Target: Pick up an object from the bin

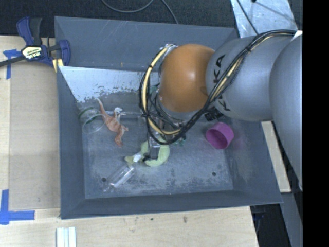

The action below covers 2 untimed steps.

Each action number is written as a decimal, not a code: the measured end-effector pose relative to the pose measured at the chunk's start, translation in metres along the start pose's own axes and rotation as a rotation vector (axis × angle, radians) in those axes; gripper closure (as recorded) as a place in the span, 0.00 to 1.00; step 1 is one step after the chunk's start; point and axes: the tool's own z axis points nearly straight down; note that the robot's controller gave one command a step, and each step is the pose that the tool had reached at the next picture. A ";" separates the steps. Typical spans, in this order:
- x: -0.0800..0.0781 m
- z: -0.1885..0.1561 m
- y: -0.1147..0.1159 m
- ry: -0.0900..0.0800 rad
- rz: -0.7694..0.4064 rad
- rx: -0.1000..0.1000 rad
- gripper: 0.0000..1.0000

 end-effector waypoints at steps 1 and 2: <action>0.002 0.016 -0.015 0.011 -0.059 0.001 0.00; 0.003 -0.018 -0.031 0.000 -0.063 0.001 0.00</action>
Offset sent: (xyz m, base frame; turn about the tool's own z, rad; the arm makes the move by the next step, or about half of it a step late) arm -0.0037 -0.0301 0.0161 -0.0656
